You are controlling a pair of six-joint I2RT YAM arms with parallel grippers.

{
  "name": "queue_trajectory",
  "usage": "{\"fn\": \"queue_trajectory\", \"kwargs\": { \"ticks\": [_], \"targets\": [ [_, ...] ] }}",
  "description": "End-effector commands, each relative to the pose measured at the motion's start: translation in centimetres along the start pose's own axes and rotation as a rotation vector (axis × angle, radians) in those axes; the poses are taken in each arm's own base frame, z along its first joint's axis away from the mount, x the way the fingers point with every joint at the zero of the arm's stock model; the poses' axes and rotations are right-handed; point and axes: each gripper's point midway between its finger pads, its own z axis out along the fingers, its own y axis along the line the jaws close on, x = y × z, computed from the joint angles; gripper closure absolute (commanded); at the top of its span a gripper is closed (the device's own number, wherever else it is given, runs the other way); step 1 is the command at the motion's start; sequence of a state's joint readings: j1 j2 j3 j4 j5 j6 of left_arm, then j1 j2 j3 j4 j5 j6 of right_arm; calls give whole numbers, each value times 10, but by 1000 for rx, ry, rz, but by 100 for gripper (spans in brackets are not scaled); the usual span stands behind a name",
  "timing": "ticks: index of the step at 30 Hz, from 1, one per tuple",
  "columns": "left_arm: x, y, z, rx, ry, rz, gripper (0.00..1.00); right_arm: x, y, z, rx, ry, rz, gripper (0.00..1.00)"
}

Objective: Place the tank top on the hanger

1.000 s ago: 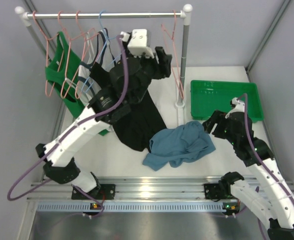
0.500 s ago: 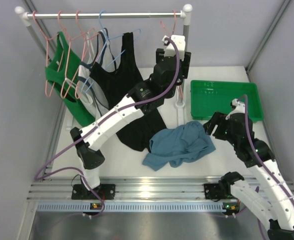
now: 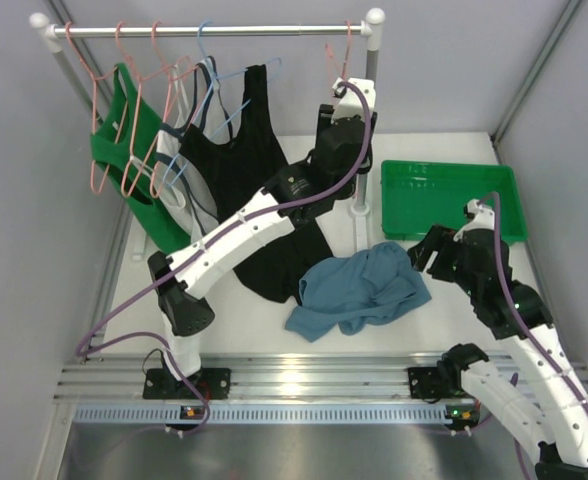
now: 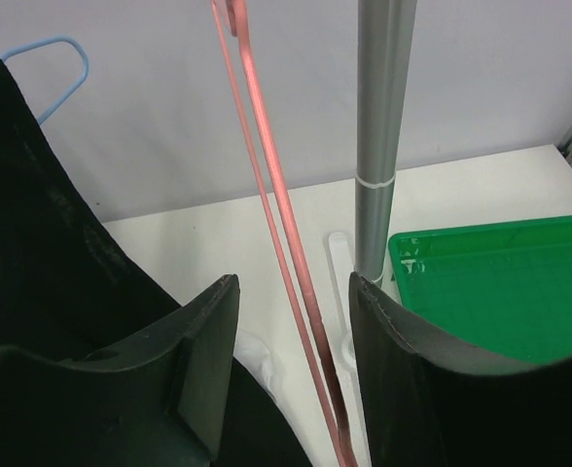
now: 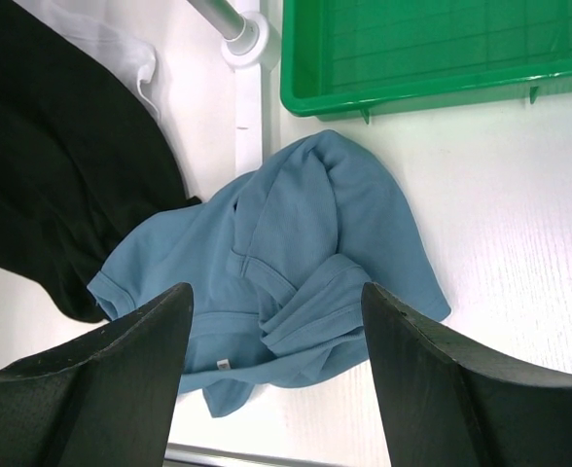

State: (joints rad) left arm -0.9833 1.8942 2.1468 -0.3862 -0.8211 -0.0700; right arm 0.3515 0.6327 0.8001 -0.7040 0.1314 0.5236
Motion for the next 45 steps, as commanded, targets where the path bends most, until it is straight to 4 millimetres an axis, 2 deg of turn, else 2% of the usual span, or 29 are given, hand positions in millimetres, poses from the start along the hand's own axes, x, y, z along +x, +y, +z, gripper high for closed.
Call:
{"fn": "queue_trajectory", "kwargs": {
  "ticks": [1,12,16,23,29,33,43,45],
  "targets": [
    [-7,10,-3,-24,-5,17,47,-4,4,-6,-18,-19,-17,30],
    [12,21,-1,-32,31,53,58,-4,3,-7,-16,-18,-23,30],
    [9,26,-3,-33,26,43,66,-5,3,-9,-16,-21,-26,31],
    [0,33,-7,-42,5,41,72,-4,1,-8,-10,-20,-26,31],
    [-11,38,-9,-49,-24,31,84,-4,0,-8,-7,-21,-32,31],
    [-14,40,-8,-49,-32,22,100,-3,0,-7,-4,-16,-36,31],
    [-30,55,-12,-92,-91,12,100,-2,-1,-6,-2,-12,-47,31],
    [-39,59,-15,-97,-116,-1,100,-2,-1,-5,0,-9,-49,31]
  ]
}}
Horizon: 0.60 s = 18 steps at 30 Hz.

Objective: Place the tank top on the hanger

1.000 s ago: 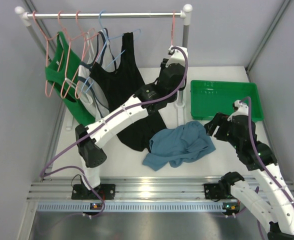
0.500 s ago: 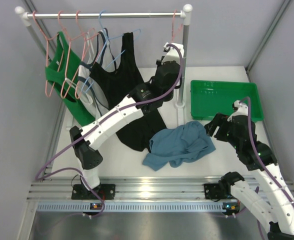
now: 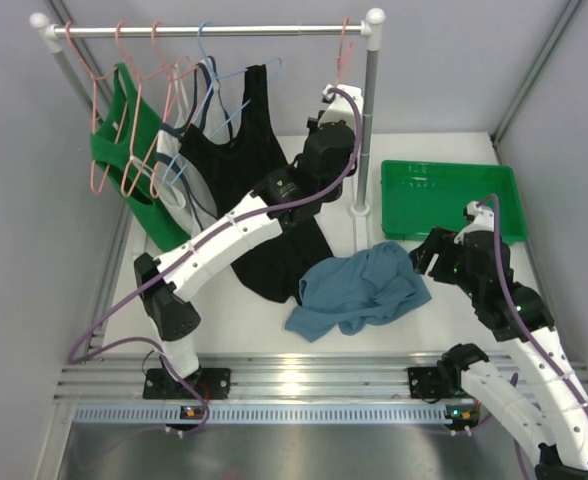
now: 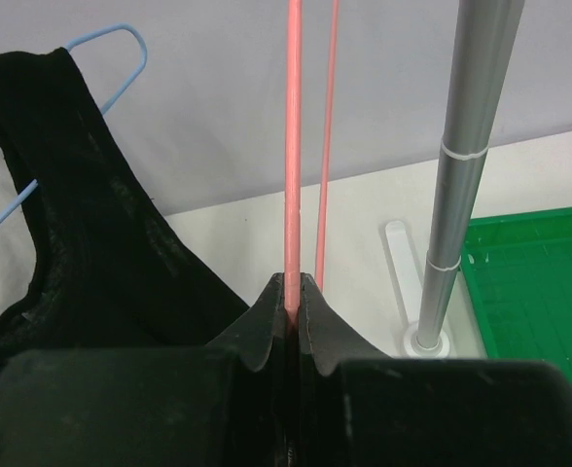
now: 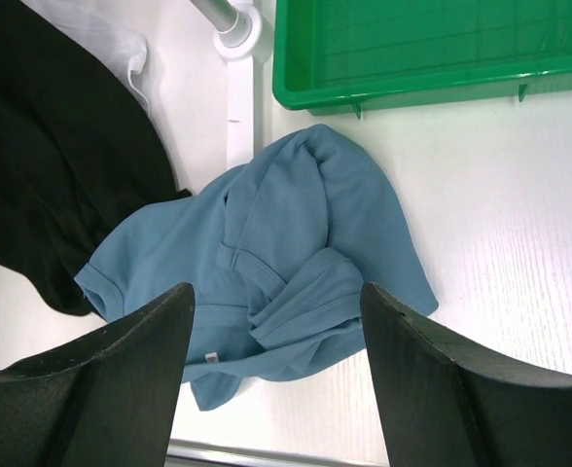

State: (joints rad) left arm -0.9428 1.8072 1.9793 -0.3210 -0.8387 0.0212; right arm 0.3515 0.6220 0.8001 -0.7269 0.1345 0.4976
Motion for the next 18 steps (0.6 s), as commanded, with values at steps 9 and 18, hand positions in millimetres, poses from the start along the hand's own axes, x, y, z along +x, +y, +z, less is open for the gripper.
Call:
{"fn": "queue_trajectory", "kwargs": {
  "ticks": [9,18],
  "targets": [
    [-61,44,-21,-56,-168,-105,100,-5,5,0,-15,-14,-22,32],
    [-50,50,-32,-21,-159,-94,100,-5,5,2,-15,-12,-27,31]
  ]
}}
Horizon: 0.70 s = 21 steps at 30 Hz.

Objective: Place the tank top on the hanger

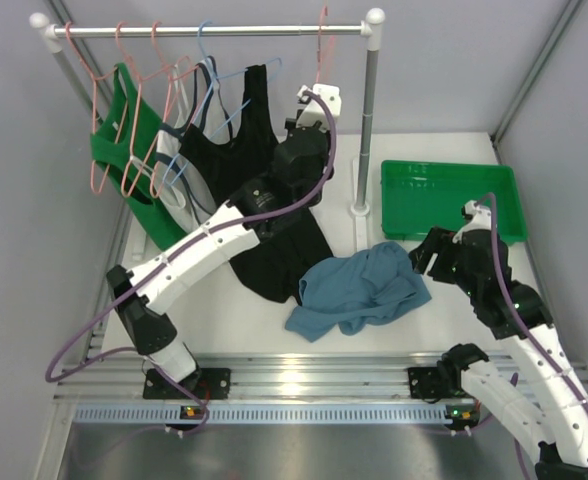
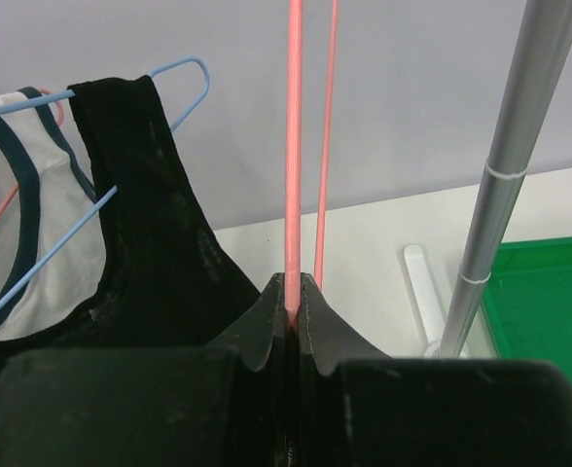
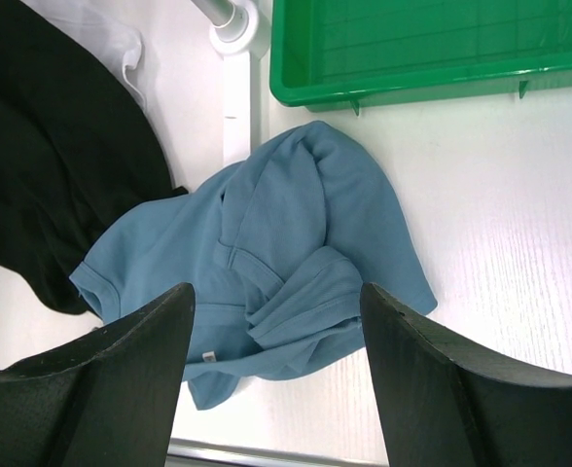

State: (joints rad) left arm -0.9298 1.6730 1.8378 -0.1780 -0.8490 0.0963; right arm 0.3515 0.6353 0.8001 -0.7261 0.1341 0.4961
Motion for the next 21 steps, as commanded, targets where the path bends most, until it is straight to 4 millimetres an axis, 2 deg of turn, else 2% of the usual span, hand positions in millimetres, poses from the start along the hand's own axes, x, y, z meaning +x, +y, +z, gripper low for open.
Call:
{"fn": "queue_trajectory", "kwargs": {
  "ticks": [1,2,4,5,6,8,10,11,12,18,21],
  "targets": [
    [-28,17,-14,13,-74,-71,100,-7,6,-1,-23,-23,-22,31],
    [-34,22,-20,20,-90,-86,100,-7,6,0,-23,-22,-24,31],
    [-27,24,-24,36,-85,-78,100,-7,6,0,-21,-21,-25,31],
    [-34,30,-30,39,-102,-92,100,-6,6,1,-20,-18,-26,31],
    [-28,31,-32,46,-96,-83,100,-6,6,2,-21,-19,-24,31],
    [-36,38,-41,70,-118,-99,100,-4,6,5,-18,-9,-24,32],
    [-30,39,-45,89,-111,-82,100,-3,8,7,-29,-6,-21,31],
    [-36,44,-50,95,-121,-90,100,0,7,10,-24,1,-18,31],
    [-31,43,-52,107,-113,-77,100,2,7,11,-25,9,-20,31],
    [-32,44,-68,195,-95,-42,100,11,4,21,-11,38,-14,32],
    [-20,45,-76,230,-46,-12,100,17,3,28,-6,53,-11,32]
  ]
}}
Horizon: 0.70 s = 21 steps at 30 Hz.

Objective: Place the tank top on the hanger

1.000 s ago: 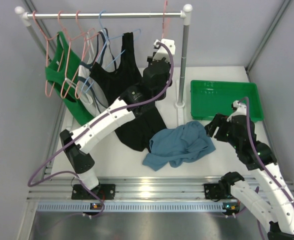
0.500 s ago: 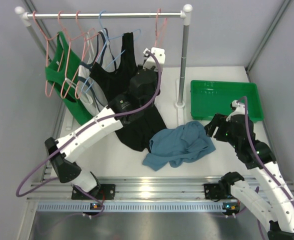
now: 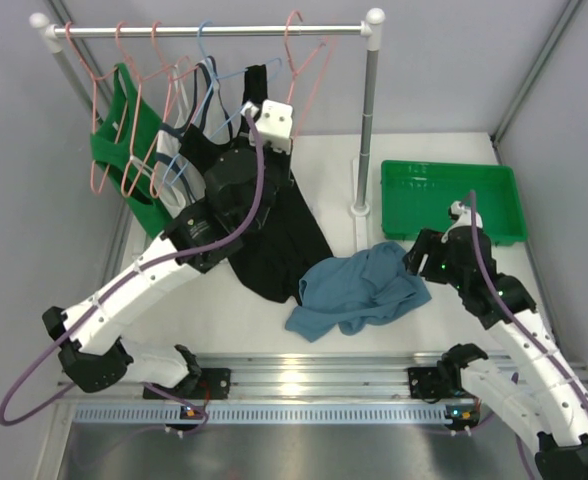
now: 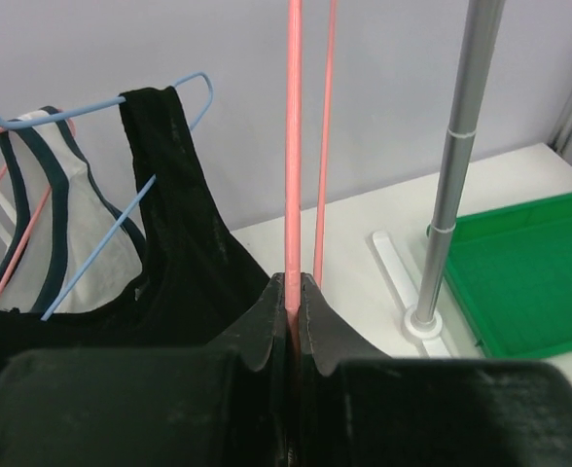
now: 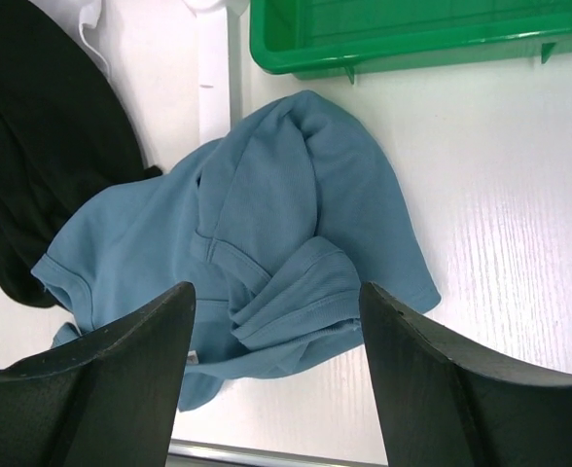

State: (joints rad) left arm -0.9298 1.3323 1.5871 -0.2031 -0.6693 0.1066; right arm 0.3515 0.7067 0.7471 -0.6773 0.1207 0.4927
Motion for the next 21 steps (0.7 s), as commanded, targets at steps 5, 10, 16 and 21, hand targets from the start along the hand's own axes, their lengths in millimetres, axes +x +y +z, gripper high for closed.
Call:
{"fn": "queue_trajectory", "kwargs": {
  "ticks": [5,10,16,21],
  "targets": [
    [27,3,-36,129,117,37,100,14,9,22,-34,52,1,39],
    [57,-1,-70,255,213,37,100,35,-6,35,33,104,10,41],
    [91,-14,-112,439,332,25,100,58,-23,46,118,141,86,40],
    [119,-29,-138,574,423,17,100,67,-27,51,133,153,108,45]
  ]
}}
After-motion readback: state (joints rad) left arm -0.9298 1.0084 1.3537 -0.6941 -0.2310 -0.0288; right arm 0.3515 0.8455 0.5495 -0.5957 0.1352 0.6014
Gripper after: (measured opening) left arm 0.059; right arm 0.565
